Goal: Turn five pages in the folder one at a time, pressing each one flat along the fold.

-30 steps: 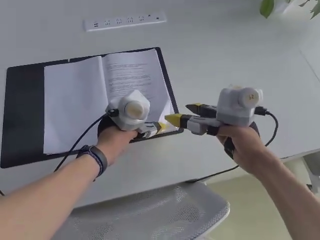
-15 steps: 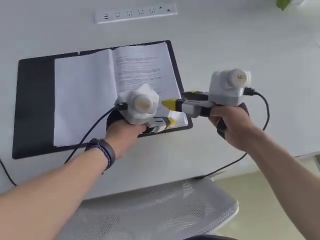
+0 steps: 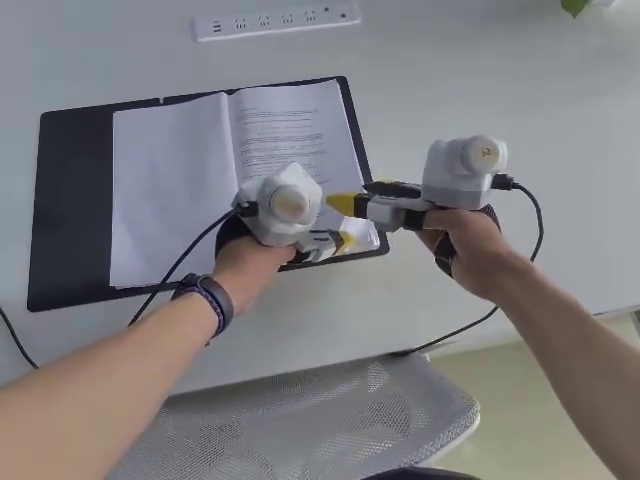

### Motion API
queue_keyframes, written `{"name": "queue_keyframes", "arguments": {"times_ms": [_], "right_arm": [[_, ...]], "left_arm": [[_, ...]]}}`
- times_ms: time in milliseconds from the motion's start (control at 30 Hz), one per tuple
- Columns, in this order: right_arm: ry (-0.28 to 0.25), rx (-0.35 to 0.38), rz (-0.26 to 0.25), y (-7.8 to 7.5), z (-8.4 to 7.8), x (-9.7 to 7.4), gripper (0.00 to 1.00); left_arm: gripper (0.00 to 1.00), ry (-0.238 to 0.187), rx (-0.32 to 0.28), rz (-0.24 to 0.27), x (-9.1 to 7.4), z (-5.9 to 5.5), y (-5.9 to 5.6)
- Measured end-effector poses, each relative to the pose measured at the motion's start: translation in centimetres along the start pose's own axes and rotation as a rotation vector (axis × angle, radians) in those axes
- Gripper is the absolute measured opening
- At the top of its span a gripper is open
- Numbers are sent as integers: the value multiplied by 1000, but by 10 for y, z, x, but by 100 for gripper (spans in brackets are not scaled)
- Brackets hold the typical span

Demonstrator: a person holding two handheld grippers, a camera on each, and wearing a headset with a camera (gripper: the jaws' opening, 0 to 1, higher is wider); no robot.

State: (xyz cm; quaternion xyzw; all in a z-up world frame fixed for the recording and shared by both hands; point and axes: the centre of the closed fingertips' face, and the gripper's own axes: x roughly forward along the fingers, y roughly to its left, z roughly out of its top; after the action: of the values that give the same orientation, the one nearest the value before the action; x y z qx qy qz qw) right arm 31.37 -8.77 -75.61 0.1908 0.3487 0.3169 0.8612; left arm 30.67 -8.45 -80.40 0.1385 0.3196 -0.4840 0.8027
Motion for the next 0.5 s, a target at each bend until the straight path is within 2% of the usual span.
{"name": "queue_keyframes", "arguments": {"times_ms": [233,367,500], "right_arm": [[-17,26,13,6,2,-2,45],[-51,84,40,7,8,-2,37],[-61,96,57,9,11,-1,26]], "left_arm": [[56,2,-7,-11,1,0,0],[58,4,-12,-19,1,-1,-2],[58,10,-9,-27,-1,-2,-2]]}}
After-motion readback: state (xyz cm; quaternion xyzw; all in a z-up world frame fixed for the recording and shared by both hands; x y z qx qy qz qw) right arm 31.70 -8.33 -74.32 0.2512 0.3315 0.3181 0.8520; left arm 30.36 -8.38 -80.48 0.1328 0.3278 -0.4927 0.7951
